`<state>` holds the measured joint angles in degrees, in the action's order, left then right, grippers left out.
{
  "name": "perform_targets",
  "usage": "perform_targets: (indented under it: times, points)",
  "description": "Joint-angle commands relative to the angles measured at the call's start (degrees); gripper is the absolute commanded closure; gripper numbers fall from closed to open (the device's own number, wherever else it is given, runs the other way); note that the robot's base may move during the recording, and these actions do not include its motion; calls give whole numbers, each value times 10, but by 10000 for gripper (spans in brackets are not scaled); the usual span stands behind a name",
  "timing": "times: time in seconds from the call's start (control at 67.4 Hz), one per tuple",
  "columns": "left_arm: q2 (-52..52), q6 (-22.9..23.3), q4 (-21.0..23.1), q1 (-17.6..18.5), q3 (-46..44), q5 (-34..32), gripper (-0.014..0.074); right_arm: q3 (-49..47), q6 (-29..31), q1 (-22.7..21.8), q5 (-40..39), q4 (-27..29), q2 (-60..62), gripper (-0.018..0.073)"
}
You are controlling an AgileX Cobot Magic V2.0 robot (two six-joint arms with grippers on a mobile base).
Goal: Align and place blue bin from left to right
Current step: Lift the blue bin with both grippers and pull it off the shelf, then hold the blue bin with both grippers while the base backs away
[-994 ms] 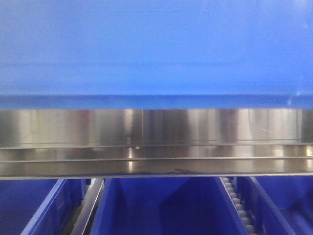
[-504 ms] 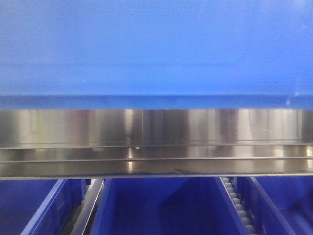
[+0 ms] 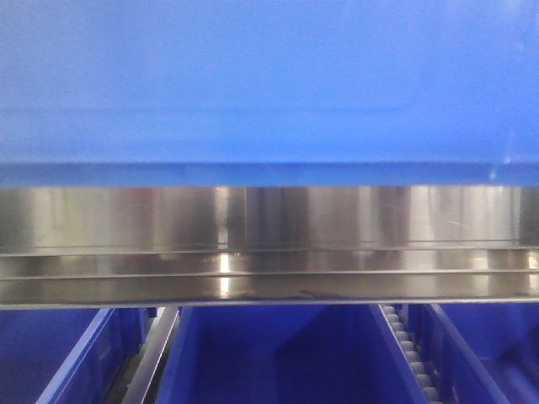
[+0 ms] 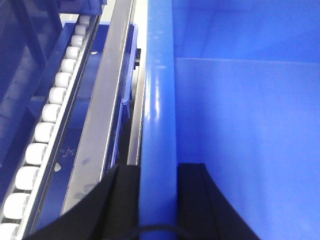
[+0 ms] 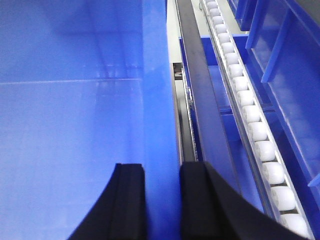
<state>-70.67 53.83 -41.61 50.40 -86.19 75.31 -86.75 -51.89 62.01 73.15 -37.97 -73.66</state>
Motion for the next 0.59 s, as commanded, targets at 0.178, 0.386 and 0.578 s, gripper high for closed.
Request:
perform_targets:
  times: [0.178,0.386,0.578]
  points:
    - [1,6,12,16,-9,-53,707,-4,-7,11,-94,5,1,638]
    - [1,6,12,16,-9,-53,707,-4,-7,11,-94,5,1,638]
    - [1,6,12,16,-9,-53,707,-4,-7,11,-94,5,1,638]
